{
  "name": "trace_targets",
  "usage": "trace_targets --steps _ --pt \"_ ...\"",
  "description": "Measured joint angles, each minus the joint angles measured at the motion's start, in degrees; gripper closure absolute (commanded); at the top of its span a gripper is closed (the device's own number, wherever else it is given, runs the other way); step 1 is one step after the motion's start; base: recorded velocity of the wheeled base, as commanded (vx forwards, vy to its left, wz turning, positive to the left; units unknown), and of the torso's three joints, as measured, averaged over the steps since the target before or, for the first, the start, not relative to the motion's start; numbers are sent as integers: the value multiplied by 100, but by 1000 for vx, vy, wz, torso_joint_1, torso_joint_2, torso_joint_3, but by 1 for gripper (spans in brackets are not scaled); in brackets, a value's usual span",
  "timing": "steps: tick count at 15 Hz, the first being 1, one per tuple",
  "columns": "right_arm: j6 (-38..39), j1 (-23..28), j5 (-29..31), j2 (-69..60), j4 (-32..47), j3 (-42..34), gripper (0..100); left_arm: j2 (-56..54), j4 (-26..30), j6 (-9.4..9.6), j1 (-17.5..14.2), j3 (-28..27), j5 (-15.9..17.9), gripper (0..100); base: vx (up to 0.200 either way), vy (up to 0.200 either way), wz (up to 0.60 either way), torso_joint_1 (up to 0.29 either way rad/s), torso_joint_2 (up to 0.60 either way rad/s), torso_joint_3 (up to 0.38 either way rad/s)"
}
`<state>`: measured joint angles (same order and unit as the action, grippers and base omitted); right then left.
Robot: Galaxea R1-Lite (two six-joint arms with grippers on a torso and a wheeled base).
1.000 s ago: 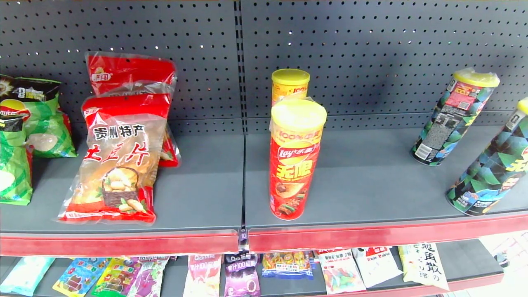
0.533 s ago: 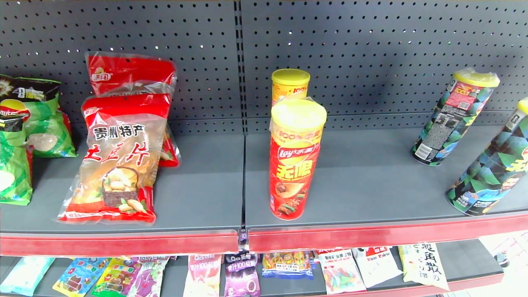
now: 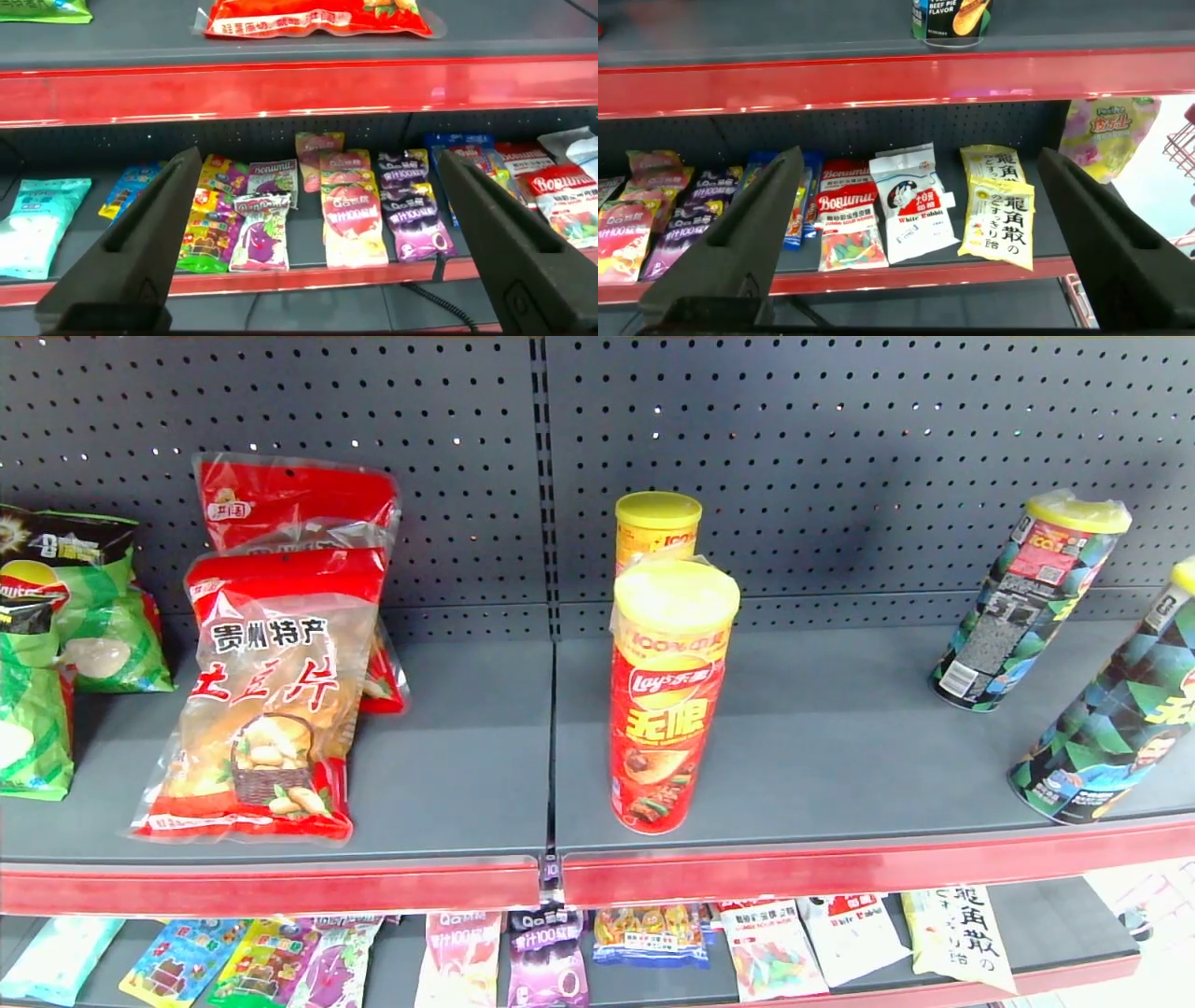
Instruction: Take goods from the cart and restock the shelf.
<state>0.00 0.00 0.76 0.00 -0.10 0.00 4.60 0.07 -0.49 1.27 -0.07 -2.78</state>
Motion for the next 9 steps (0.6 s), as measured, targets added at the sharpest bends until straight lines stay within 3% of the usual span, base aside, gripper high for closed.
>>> trace_targets --steps 2,9 --pt "0 0 2 0 2 0 0 -143 -2 -22 -187 0 79 0 0 0 0 0 0 0" --pt "10 0 4 0 2 0 0 -441 -7 9 -111 -2 163 0 0 0 0 0 0 0"
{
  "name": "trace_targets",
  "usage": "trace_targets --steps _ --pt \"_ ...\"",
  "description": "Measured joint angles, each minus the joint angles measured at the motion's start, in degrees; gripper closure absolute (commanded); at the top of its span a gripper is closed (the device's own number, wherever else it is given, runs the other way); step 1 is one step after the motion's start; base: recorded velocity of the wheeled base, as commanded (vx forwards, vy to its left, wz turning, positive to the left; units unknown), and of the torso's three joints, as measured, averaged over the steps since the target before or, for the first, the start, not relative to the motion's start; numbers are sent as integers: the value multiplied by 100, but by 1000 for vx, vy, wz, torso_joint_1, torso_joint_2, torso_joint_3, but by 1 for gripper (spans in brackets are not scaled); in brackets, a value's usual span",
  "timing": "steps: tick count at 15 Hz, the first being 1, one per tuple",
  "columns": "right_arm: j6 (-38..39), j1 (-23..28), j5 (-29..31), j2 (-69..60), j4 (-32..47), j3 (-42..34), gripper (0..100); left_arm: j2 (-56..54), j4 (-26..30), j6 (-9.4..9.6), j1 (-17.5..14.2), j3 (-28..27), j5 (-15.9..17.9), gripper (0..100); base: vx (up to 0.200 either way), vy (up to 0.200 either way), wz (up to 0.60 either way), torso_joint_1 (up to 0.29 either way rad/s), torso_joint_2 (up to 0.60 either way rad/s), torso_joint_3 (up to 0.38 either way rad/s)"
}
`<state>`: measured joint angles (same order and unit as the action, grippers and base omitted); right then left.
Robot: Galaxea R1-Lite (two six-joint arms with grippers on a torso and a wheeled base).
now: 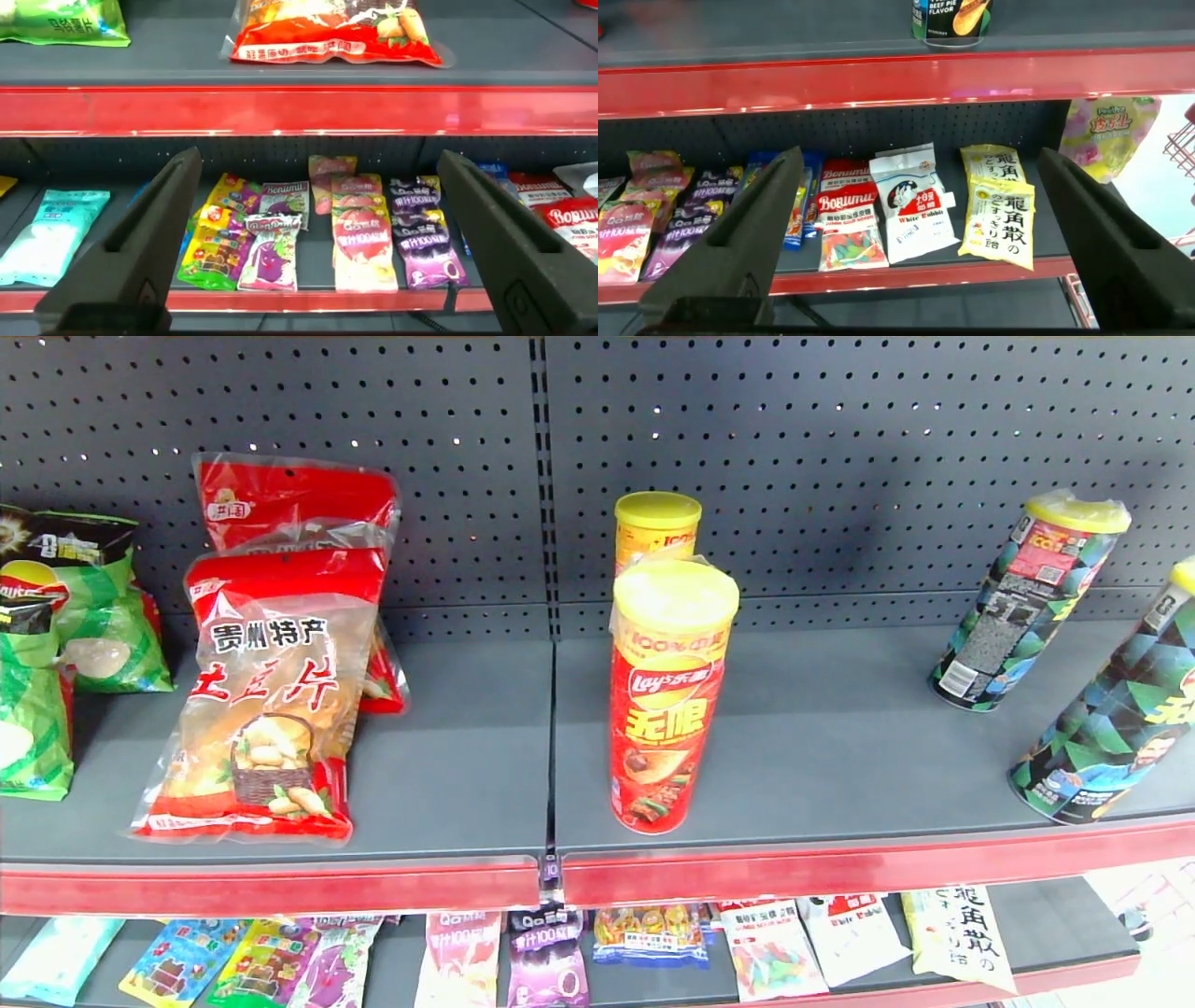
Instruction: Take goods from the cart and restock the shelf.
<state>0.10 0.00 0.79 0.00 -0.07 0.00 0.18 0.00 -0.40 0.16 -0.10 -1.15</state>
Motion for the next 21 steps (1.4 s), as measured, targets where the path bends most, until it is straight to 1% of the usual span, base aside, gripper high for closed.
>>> trace_targets --steps 4,7,21 --pt "-5 0 -1 0 2 0 0 -11 0 0 -2 0 2 0 -200 0 0 13 2 2" --pt "-10 0 -1 0 2 0 0 -13 0 7 -2 0 11 0 0 0 0 0 0 0" --pt "-17 0 -1 0 2 0 0 -16 0 -2 -5 0 4 0 0 -200 0 4 2 3"
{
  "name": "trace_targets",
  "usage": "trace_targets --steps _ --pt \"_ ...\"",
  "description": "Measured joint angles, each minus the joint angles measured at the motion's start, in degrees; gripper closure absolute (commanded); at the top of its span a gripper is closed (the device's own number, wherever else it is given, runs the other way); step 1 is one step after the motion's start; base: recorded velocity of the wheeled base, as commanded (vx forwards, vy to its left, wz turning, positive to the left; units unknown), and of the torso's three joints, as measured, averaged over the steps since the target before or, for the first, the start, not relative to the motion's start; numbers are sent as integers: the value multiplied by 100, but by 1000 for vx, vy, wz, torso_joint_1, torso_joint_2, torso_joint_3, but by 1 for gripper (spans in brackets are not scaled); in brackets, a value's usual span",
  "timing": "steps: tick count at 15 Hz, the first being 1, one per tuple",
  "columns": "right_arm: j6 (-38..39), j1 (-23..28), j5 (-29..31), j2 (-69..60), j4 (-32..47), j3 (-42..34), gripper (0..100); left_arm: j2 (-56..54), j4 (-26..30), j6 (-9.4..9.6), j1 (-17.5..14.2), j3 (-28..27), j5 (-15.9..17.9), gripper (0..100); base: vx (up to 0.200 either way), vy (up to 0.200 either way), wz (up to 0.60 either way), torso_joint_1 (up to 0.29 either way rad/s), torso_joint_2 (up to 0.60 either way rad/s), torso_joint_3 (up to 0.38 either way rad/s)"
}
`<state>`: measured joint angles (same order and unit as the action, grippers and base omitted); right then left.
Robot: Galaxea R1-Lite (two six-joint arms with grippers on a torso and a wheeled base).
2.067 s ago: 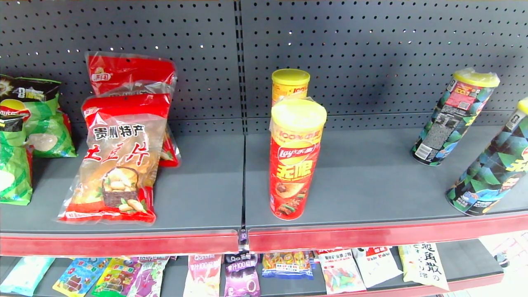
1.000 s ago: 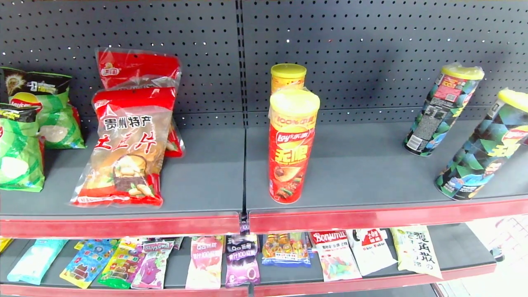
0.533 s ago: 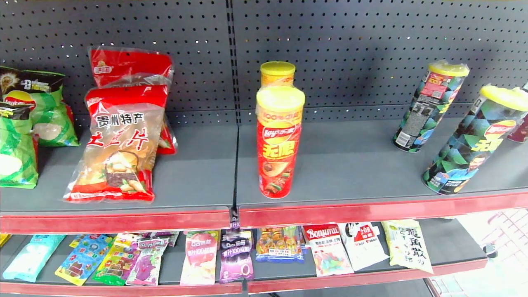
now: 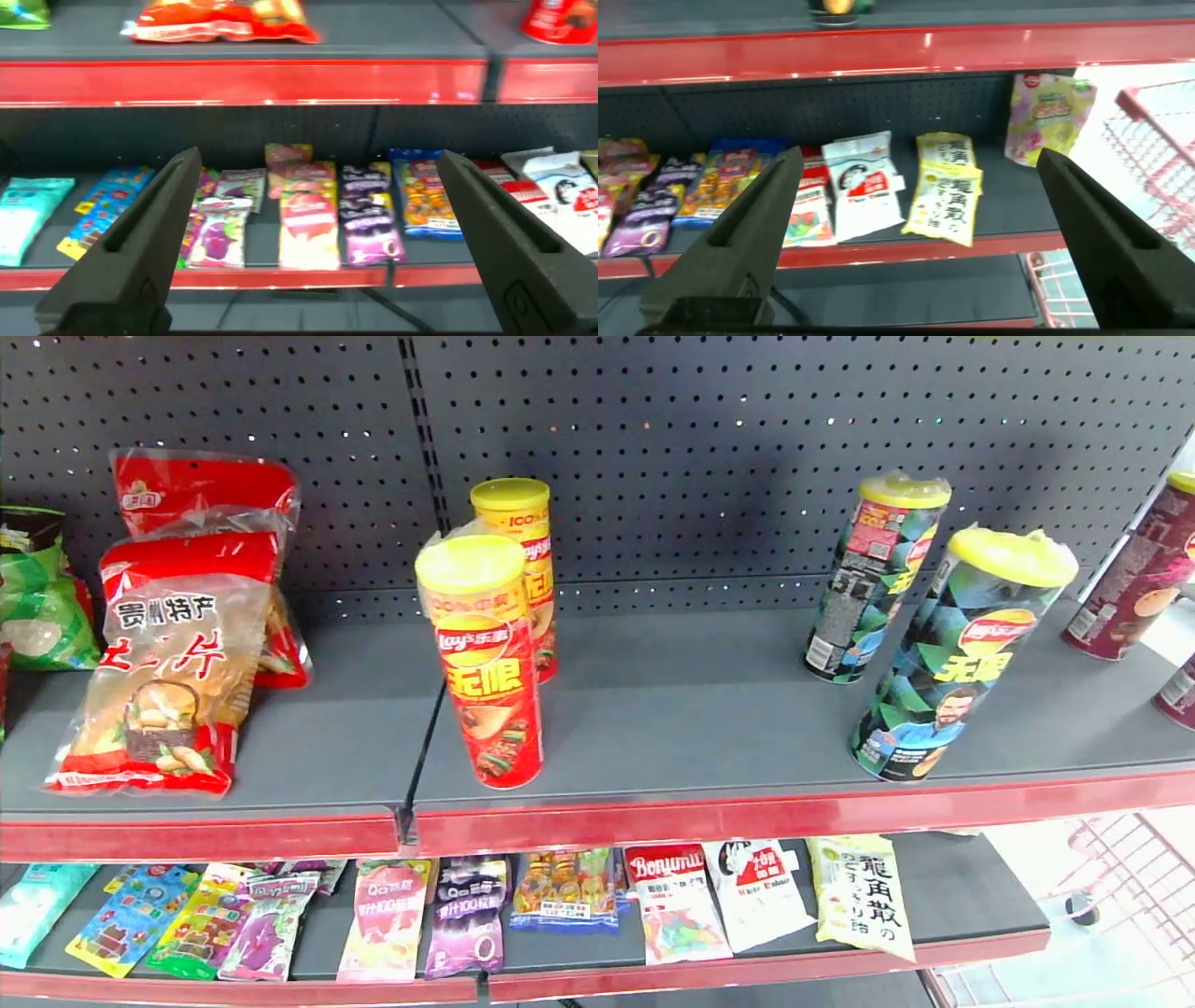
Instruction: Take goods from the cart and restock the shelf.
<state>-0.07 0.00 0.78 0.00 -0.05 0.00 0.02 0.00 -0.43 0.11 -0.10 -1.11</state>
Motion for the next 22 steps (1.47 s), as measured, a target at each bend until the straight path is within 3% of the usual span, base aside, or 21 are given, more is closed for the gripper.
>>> trace_targets --steps 13,22 --pt "7 0 1 0 0 0 0 0 0 0 0 2 -1 0 0 -200 0 2 2 2" --pt "17 0 1 0 -2 0 0 0 0 -1 -1 2 -1 0 0 0 0 0 0 0"
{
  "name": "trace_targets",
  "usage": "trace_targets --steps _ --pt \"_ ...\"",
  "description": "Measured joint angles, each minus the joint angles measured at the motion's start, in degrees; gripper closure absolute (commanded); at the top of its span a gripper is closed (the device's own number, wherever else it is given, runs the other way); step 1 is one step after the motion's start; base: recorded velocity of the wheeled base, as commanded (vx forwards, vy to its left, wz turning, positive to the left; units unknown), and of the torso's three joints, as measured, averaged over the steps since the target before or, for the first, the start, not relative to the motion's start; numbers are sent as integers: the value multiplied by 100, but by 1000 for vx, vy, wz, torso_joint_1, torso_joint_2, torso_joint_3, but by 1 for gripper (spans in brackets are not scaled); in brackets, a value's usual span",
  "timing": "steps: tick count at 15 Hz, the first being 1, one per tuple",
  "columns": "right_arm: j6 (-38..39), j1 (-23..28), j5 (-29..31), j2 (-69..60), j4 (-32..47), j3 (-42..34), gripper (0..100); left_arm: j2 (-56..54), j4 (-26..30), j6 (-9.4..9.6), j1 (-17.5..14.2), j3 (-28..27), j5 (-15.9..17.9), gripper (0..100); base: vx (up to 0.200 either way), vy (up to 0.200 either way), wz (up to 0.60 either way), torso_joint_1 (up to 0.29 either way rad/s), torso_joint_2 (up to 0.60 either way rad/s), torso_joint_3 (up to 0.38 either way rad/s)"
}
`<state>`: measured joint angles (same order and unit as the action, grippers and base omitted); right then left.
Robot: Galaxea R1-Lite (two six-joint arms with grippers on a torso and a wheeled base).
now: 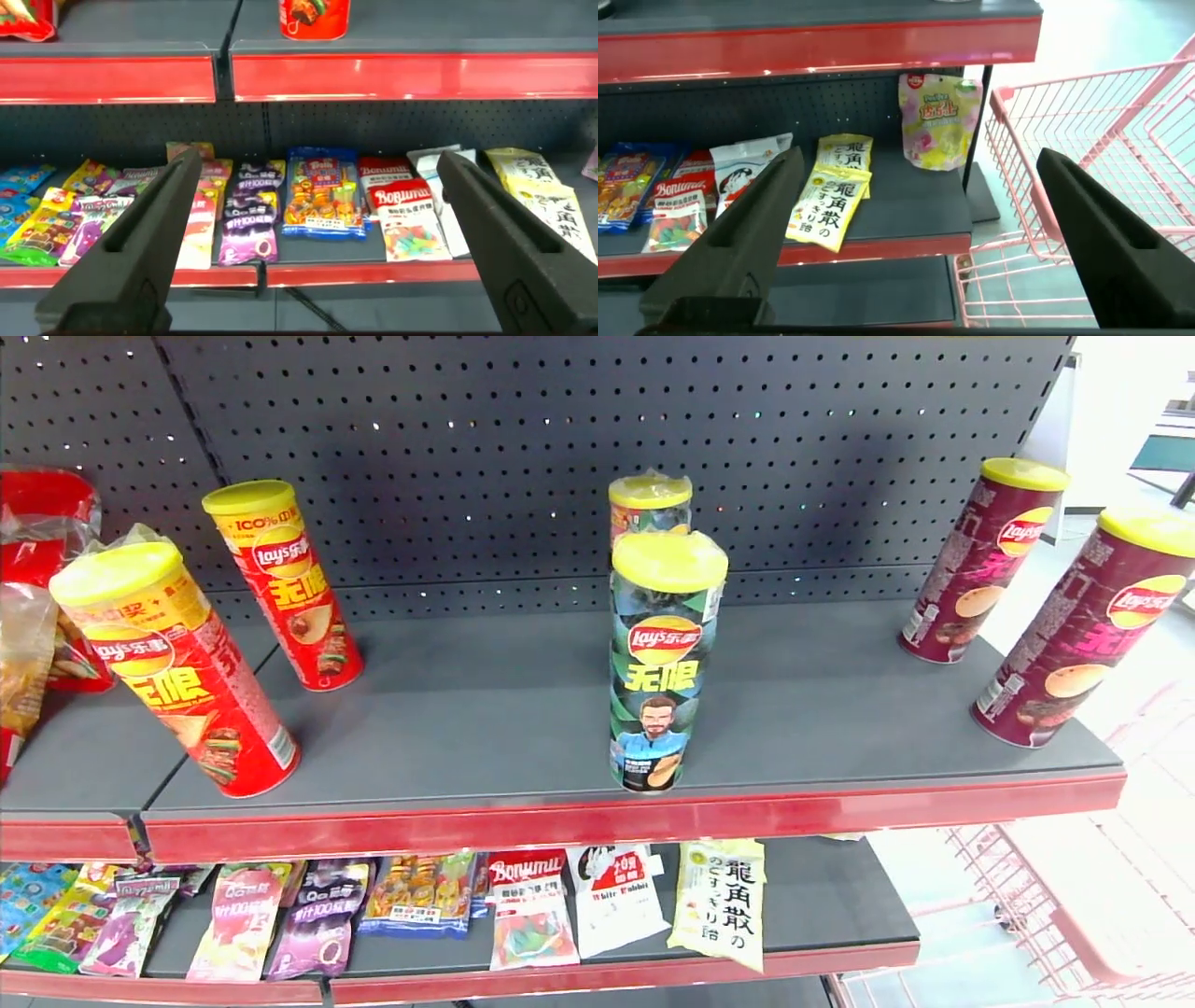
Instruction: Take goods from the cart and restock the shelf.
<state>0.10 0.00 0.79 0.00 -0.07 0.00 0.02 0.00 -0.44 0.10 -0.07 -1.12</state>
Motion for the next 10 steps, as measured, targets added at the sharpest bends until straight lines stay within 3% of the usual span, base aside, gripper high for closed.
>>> trace_targets --steps 10 --pt "-15 0 24 0 0 0 0 0 0 1 6 5 1 0 0 0 0 0 0 0"
